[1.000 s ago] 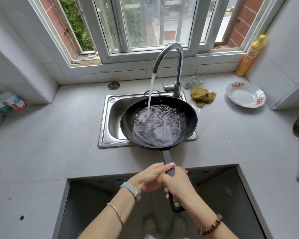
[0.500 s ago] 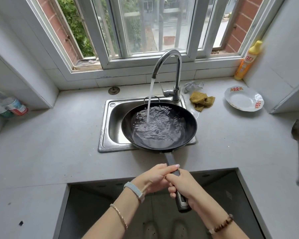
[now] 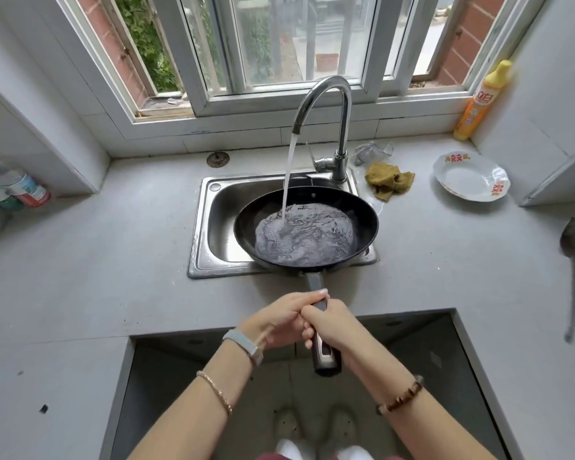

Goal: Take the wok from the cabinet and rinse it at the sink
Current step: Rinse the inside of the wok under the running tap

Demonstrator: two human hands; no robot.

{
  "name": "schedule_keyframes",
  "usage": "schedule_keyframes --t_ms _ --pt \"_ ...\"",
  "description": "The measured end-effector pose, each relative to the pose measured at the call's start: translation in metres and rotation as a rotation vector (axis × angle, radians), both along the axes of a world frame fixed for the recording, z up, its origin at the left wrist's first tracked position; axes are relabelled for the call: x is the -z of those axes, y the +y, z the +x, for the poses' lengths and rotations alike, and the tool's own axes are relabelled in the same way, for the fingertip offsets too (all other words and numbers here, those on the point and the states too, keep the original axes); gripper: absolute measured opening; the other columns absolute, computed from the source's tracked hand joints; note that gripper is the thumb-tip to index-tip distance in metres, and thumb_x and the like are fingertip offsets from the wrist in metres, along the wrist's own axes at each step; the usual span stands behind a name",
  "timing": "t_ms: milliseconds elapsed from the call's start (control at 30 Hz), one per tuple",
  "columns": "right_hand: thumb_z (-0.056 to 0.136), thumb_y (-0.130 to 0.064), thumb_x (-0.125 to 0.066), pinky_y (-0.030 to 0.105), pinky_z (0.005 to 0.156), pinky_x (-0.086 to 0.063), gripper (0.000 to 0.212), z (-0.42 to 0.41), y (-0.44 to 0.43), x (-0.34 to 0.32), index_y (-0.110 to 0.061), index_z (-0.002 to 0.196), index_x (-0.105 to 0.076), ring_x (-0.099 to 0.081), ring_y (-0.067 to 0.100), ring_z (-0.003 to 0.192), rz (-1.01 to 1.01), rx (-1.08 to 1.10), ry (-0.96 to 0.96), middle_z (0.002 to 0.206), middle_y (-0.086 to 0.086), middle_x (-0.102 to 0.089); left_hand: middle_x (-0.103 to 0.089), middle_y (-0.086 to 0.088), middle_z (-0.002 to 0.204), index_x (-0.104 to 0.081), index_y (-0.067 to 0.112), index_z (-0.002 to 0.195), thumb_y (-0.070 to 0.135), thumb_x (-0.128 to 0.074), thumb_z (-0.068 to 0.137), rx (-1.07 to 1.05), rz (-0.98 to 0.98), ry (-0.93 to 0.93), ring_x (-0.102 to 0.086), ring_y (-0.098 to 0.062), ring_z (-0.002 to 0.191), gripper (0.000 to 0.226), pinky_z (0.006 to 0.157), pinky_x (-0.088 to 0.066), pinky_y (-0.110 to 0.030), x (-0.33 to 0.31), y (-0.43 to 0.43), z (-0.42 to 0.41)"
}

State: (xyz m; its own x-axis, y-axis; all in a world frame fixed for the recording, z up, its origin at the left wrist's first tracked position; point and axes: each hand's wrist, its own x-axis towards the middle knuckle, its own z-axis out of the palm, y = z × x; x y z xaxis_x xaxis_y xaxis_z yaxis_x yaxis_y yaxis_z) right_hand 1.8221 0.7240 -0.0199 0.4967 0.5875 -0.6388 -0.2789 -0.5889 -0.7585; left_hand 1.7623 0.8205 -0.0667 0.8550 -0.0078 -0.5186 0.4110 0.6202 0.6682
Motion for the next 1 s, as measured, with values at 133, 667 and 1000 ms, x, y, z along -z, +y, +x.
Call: schedule_keyframes --t_ms 133,667,1000 --pt "0.082 -0.005 -0.049 0.028 0.049 -0.048 0.017 0.014 0.002 -0.005 -0.006 0.066 -0.056 -0.052 0.017 0.041 0.039 0.054 0.112 0.046 0.005 -0.053 -0.044 -0.004 0.048 -0.055 0.006 0.086 0.031 -0.059 0.091 -0.015 0.039 0.083 -0.045 -0.011 0.032 0.025 0.038 -0.043 -0.020 -0.023 0.000 0.012" --pt "0.086 0.003 -0.043 0.023 0.038 -0.041 0.021 0.002 -0.030 0.009 -0.005 0.069 -0.051 -0.044 0.013 0.038 0.097 0.067 0.115 0.050 0.005 -0.045 -0.039 -0.004 0.041 -0.052 0.005 0.078 0.025 -0.054 0.096 -0.042 0.088 0.122 -0.046 -0.016 0.032 0.027 0.035 -0.046 -0.024 -0.015 -0.034 0.005" --pt "0.084 0.005 -0.053 0.020 0.037 -0.045 0.020 0.013 -0.016 0.000 -0.005 0.066 -0.053 -0.046 0.009 0.037 0.190 0.239 0.671 0.049 0.003 -0.045 -0.063 -0.009 0.085 -0.071 0.010 0.082 0.029 -0.059 0.094 -0.070 -0.053 0.123 -0.057 -0.011 0.066 0.026 0.071 -0.054 -0.023 -0.012 -0.011 0.009"
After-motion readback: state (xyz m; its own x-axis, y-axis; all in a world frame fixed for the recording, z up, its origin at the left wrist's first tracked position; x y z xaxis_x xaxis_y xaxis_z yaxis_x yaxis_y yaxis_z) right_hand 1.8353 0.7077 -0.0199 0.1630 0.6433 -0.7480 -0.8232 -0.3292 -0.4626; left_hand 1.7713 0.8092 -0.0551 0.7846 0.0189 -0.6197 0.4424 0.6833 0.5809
